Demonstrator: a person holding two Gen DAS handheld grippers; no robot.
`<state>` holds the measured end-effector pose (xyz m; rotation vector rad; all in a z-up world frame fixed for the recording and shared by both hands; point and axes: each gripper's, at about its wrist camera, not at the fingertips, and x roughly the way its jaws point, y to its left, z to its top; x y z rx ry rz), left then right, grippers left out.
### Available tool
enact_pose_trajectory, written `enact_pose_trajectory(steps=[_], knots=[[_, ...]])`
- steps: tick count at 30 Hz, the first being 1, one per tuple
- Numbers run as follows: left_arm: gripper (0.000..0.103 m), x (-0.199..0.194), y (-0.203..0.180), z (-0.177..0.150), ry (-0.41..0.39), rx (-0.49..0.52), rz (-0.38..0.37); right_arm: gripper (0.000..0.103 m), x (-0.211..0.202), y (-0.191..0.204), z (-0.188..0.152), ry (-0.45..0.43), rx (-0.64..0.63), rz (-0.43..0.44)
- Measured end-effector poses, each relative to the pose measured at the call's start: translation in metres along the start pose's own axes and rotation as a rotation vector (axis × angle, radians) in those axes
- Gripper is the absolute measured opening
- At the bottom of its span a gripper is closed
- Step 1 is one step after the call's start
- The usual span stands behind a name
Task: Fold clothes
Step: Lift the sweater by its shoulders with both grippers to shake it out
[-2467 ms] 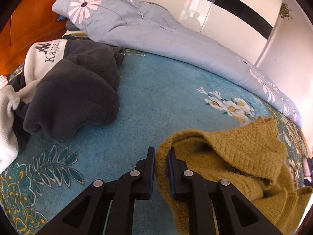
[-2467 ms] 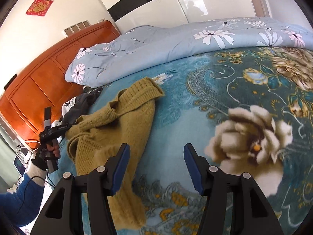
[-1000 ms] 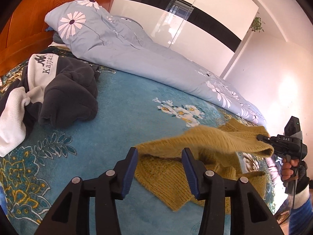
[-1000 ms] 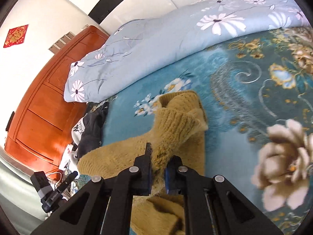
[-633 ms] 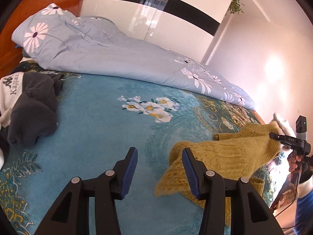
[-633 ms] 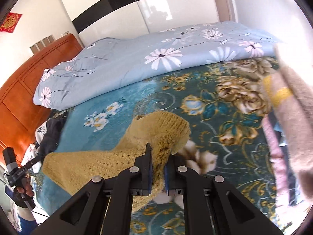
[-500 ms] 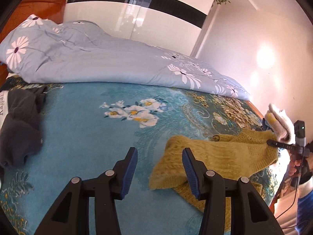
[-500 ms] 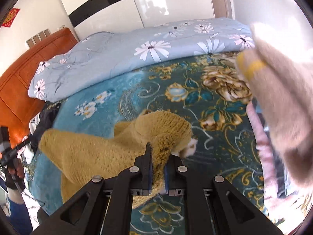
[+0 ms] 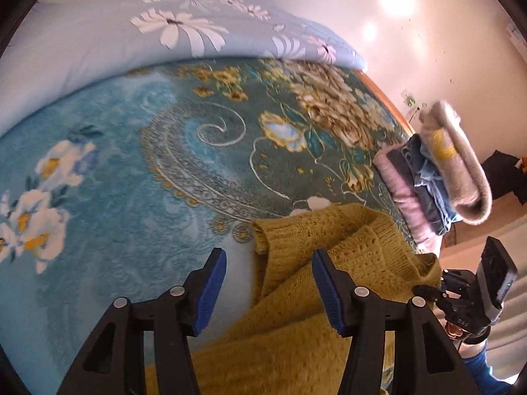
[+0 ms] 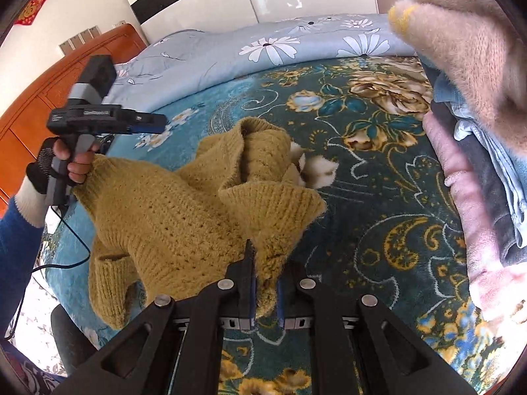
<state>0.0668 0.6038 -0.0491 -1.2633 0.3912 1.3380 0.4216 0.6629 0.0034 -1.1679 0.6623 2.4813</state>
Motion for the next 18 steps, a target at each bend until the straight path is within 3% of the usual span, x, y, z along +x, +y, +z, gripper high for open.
enact_pose_trajectory(steps=[3, 5, 8, 11, 14, 18], knots=[[0.058, 0.036, 0.007, 0.006, 0.073, -0.049, 0.004, 0.009, 0.004, -0.002, 0.0, 0.005, -0.006, 0.01], [0.059, 0.049, 0.012, 0.006, 0.091, -0.087, -0.039, 0.01, 0.006, -0.003, 0.0, 0.003, -0.006, 0.015], [0.059, 0.055, 0.01, 0.006, 0.076, -0.101, -0.09, 0.01, 0.01, -0.007, 0.0, 0.007, 0.0, 0.021], [0.057, 0.053, 0.002, 0.004, 0.046, -0.085, -0.092, 0.01, 0.014, -0.009, 0.0, 0.011, 0.011, 0.026], [0.026, 0.046, -0.002, 0.004, 0.01, -0.064, -0.072, 0.01, 0.014, -0.011, 0.0, 0.011, 0.032, 0.025], [0.018, 0.028, -0.01, -0.002, -0.062, -0.056, -0.047, 0.01, 0.008, -0.005, 0.007, -0.001, 0.033, 0.005]])
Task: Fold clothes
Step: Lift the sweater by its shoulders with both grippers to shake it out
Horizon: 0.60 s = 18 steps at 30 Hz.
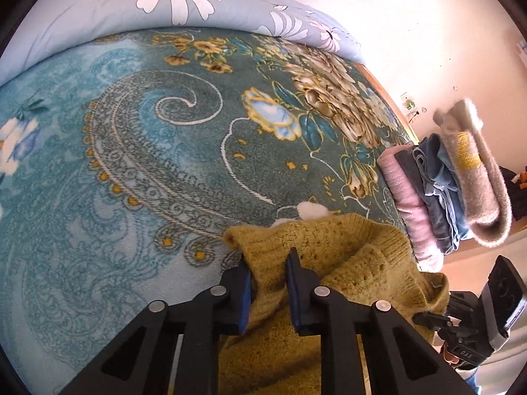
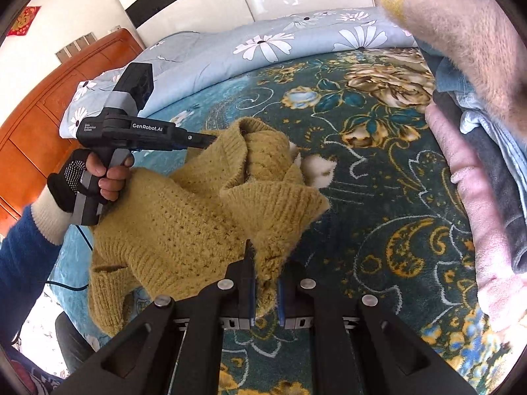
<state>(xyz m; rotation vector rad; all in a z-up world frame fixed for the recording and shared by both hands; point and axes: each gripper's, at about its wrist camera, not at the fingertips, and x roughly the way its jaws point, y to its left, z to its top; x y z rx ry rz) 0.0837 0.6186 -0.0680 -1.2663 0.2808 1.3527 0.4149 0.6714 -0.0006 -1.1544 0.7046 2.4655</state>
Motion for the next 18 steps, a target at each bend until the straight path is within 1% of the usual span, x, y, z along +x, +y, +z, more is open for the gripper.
enact_pose_trajectory(steps=[2, 5, 8, 14, 18], knots=[[0.017, -0.022, -0.003, -0.001, -0.059, -0.003, 0.004, 0.01, -0.006, 0.008, 0.007, -0.007, -0.024, -0.016], [0.017, -0.074, -0.004, -0.005, -0.171, -0.014, 0.008, 0.01, -0.019, 0.027, 0.023, -0.027, -0.075, -0.043], [0.016, -0.137, -0.008, -0.01, -0.272, -0.003, 0.058, 0.01, -0.04, 0.055, 0.052, -0.085, -0.14, -0.062], [0.016, -0.275, -0.017, -0.028, -0.501, -0.013, 0.157, 0.01, -0.085, 0.137, 0.125, -0.212, -0.303, -0.122], [0.016, -0.362, -0.02, -0.049, -0.654, -0.017, 0.221, 0.01, -0.114, 0.197, 0.158, -0.311, -0.422, -0.209]])
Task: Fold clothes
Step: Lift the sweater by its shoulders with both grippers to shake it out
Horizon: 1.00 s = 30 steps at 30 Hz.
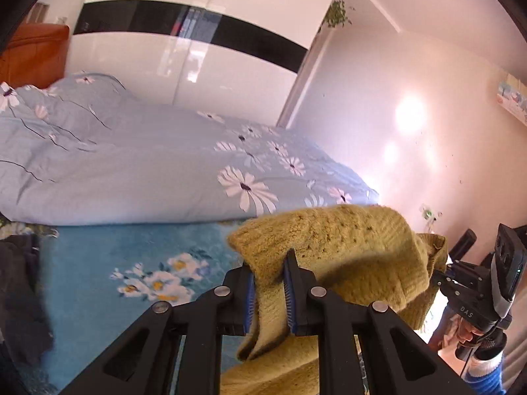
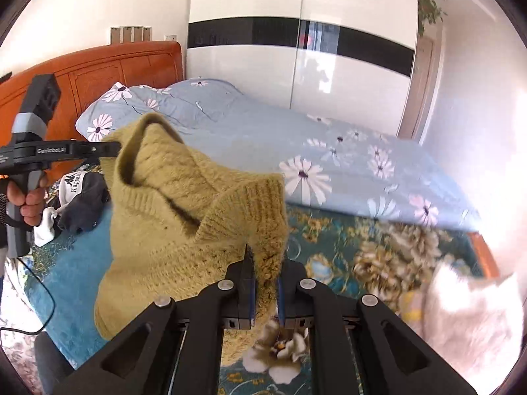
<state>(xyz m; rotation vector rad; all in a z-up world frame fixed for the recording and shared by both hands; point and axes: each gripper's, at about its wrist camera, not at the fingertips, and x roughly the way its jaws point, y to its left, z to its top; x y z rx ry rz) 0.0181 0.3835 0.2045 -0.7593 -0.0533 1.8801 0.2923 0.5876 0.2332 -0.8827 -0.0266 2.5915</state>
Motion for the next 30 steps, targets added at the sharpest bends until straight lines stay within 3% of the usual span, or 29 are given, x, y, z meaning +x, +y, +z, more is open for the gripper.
enact_pose_trajectory(steps=[3, 9, 19, 26, 30], knots=[[0.016, -0.05, 0.008, 0.017, -0.098, 0.001, 0.028, 0.01, -0.02, 0.02, 0.032, -0.057, -0.048, -0.04], [0.015, -0.114, 0.005, 0.026, -0.184, 0.034, 0.086, 0.009, -0.065, 0.04, 0.063, -0.169, -0.076, -0.091], [0.011, -0.214, -0.042, -0.008, -0.358, 0.164, 0.118, 0.009, -0.14, 0.055, 0.053, -0.277, -0.125, -0.087], [0.01, -0.256, -0.065, -0.025, -0.398, 0.195, 0.124, 0.009, -0.182, 0.062, 0.054, -0.331, -0.152, -0.078], [0.01, -0.243, -0.053, -0.025, -0.345, 0.155, 0.131, 0.009, -0.169, 0.066, 0.058, -0.295, -0.174, -0.084]])
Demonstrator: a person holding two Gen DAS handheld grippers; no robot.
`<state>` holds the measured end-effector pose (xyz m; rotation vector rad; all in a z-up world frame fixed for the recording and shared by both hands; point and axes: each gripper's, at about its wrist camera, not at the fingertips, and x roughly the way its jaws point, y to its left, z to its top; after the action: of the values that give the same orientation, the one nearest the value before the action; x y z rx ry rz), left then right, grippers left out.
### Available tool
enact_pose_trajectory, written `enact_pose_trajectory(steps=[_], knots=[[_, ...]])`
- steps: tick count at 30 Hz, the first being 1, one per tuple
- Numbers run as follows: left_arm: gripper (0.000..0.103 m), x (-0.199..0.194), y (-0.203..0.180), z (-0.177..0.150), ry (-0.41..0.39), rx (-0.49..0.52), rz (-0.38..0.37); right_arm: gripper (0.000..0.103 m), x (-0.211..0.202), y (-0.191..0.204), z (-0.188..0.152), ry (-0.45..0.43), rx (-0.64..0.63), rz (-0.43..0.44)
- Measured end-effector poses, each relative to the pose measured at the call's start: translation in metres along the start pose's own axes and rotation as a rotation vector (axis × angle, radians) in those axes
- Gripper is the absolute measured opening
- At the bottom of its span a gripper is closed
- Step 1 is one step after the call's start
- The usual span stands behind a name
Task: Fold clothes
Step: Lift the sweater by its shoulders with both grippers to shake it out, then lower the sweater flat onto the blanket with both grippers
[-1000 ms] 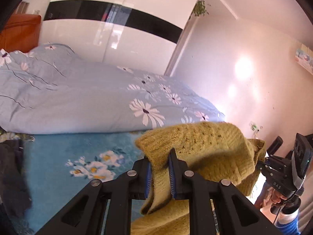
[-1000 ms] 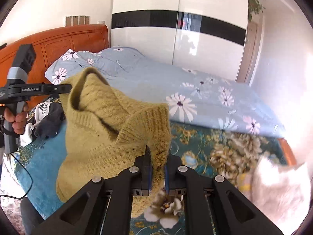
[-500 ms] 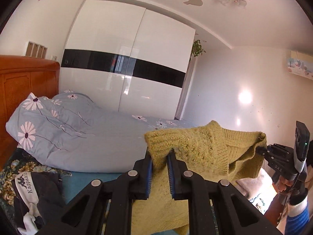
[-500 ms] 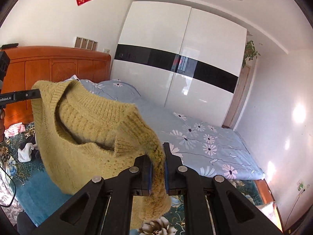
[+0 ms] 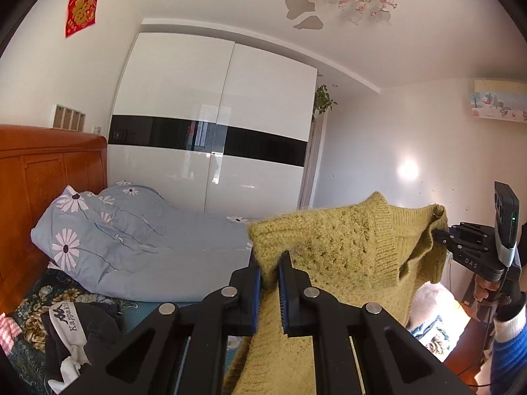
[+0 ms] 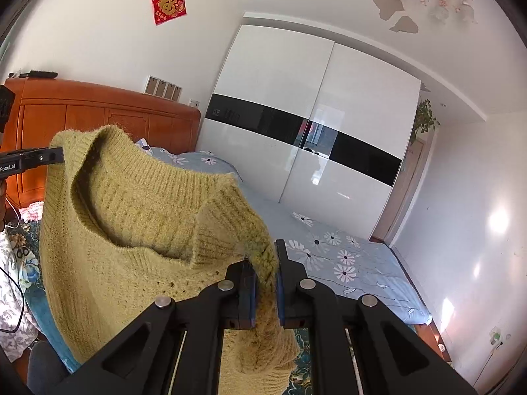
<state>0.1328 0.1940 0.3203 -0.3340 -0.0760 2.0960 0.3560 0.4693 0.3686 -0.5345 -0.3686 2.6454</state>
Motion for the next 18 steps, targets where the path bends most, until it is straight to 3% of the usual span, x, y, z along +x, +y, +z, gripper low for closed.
enact_pose_trajectory(steps=[5, 11, 18], knots=[[0.01, 0.066, 0.022, -0.03, 0.116, -0.028, 0.055, 0.009, 0.07, 0.007, -0.019, 0.134, 0.007, 0.004], [0.01, 0.175, 0.063, -0.083, 0.263, -0.088, 0.107, 0.009, 0.19, 0.01, -0.057, 0.286, 0.047, -0.014], [0.01, 0.298, 0.123, -0.145, 0.38, -0.2, 0.18, 0.009, 0.327, 0.019, -0.102, 0.441, 0.063, -0.011]])
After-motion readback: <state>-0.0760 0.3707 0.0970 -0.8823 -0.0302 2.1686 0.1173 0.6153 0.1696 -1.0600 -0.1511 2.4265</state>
